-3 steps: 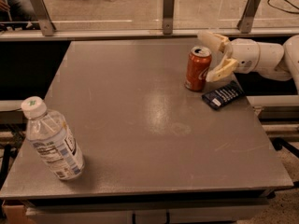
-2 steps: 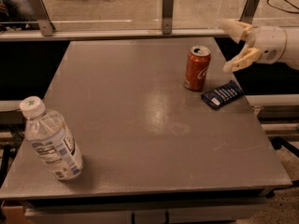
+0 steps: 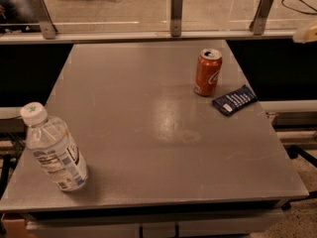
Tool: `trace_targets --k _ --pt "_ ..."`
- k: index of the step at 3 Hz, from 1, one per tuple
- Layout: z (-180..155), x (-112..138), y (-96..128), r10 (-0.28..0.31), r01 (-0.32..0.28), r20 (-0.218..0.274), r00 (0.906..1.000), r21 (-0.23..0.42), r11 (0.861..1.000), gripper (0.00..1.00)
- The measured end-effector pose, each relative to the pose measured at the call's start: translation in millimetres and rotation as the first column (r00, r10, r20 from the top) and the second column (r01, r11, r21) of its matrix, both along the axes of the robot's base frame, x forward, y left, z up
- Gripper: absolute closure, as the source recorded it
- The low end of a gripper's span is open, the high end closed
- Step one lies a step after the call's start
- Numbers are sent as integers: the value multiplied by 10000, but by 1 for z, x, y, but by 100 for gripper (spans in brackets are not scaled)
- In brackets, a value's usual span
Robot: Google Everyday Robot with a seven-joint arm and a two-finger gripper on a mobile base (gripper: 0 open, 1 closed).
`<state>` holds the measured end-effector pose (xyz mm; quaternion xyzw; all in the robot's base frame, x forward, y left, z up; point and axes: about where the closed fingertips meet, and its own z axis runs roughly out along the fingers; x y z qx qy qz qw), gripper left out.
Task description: Place coke can upright
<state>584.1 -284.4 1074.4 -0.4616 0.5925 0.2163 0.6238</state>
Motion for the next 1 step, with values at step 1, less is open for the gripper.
trace_targets --k 1 --pt "12 -3 1 -155 155 193 9997 -42 9999 0"
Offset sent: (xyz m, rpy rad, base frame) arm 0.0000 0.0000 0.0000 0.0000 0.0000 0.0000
